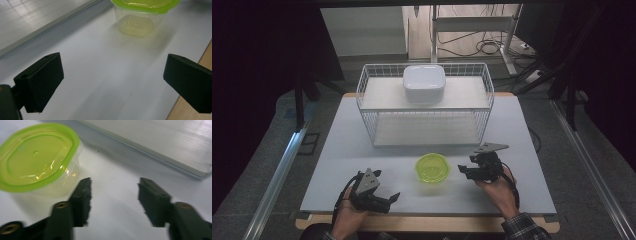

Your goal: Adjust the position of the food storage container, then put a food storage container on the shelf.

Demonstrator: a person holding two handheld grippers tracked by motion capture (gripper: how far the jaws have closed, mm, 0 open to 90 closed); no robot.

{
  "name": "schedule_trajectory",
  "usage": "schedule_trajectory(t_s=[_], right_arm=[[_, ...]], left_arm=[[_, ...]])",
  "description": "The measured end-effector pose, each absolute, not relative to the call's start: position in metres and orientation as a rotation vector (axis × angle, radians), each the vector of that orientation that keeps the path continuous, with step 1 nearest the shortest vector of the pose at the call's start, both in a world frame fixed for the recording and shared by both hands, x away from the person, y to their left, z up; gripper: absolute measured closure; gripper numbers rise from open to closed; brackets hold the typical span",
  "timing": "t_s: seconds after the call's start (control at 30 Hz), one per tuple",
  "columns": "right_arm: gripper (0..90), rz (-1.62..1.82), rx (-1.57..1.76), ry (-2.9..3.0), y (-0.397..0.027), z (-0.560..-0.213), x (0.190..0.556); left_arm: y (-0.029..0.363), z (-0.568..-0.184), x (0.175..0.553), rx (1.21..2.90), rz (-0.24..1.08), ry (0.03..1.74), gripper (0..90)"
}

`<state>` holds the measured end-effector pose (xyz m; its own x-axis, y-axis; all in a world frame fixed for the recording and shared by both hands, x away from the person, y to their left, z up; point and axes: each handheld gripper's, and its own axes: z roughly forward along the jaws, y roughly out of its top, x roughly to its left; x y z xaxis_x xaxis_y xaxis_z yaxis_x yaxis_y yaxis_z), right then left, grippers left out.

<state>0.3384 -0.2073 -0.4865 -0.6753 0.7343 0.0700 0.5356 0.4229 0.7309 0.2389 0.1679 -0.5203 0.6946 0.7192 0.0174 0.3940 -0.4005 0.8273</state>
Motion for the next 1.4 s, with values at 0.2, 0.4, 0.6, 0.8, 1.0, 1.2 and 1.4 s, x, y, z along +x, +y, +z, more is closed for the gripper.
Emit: schedule_trajectory(t_s=[0.2, 0.4, 0.6, 0.8, 1.0, 1.2, 1.4], right_arm=[[16.8, 1.189, 1.067, 2.382, -0.217, -0.484, 0.327], [5.4, 1.203, 1.061, 2.399, -0.223, -0.49, 0.312], [3.4, 1.16, 1.018, 2.44, -0.226, -0.494, 0.307], [1.6, 1.169, 0.993, 2.429, -0.225, -0.495, 0.306], [0.3, 1.18, 0.996, 2.407, -0.222, -0.495, 0.308], [0.4, 1.184, 1.018, 2.413, -0.217, -0.492, 0.311], [0.7, 1.237, 1.092, 2.422, -0.212, -0.487, 0.315]], left_arm=[[0.172, -0.52, 0.236, 2.027, 0.496, 0.864, 2.4], [0.174, -0.521, 0.234, 2.02, 0.504, 0.871, 2.3], [0.172, -0.522, 0.233, 2.035, 0.507, 0.862, 2.2], [0.171, -0.522, 0.233, 2.035, 0.505, 0.857, 2.2], [0.17, -0.523, 0.234, 2.043, 0.502, 0.85, 2.2], [0.169, -0.524, 0.233, 2.048, 0.498, 0.844, 2.2], [0.168, -0.524, 0.234, 2.05, 0.496, 0.843, 2.2]])
